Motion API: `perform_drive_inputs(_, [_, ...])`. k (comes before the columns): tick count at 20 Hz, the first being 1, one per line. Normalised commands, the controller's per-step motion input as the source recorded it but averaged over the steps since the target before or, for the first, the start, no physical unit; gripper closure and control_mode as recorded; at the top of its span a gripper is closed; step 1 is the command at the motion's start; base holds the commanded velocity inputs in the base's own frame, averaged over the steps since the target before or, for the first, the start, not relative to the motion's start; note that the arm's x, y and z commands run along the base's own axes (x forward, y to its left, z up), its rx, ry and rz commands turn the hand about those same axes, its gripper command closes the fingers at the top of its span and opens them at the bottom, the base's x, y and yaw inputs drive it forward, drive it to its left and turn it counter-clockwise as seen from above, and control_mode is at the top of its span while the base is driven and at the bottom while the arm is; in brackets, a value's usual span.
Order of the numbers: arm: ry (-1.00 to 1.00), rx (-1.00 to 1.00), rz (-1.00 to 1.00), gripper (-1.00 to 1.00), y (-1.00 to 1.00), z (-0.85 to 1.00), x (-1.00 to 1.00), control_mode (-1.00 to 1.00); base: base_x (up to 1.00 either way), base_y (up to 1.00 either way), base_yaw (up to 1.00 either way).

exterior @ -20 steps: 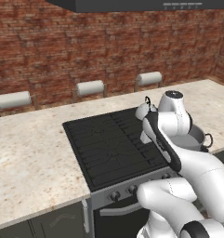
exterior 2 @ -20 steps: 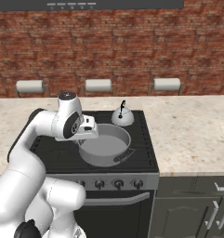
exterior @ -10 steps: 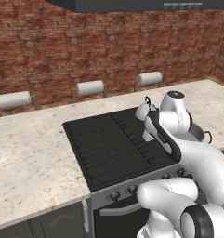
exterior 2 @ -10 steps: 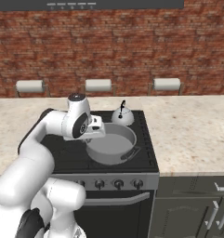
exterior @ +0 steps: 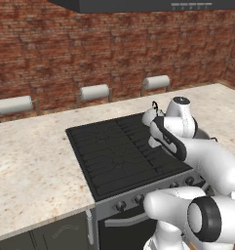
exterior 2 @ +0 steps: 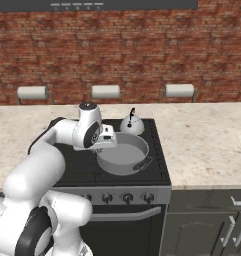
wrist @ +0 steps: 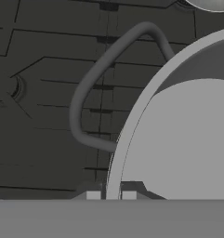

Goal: Pick the kettle from the cabinet and place it on a stove burner. Then pick the pot from the counter and place it on another stove burner. Finally, turn both burners on.

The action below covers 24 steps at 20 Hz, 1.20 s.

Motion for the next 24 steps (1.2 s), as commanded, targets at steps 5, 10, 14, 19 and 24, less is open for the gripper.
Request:
perform_drive_inputs(5, [0.00, 0.00, 0.00, 1.00, -0.06, -0.19, 0.27, -1.00, 0.00, 0.00, 0.00])
perform_drive_inputs(10, [0.00, 0.00, 0.00, 1.00, -0.03, -0.16, 0.22, -1.00, 0.00, 0.00, 0.00])
perform_drive_inputs(14, [0.00, 0.00, 0.00, 1.00, -0.02, -0.12, 0.19, -1.00, 0.00, 0.00, 0.00])
perform_drive_inputs(19, [0.00, 0.00, 0.00, 1.00, -0.03, -0.13, 0.11, -1.00, 0.00, 0.00, 0.00])
perform_drive_inputs(24, [0.00, 0.00, 0.00, 1.00, -0.04, -0.19, 0.07, -1.00, 0.00, 0.00, 0.00])
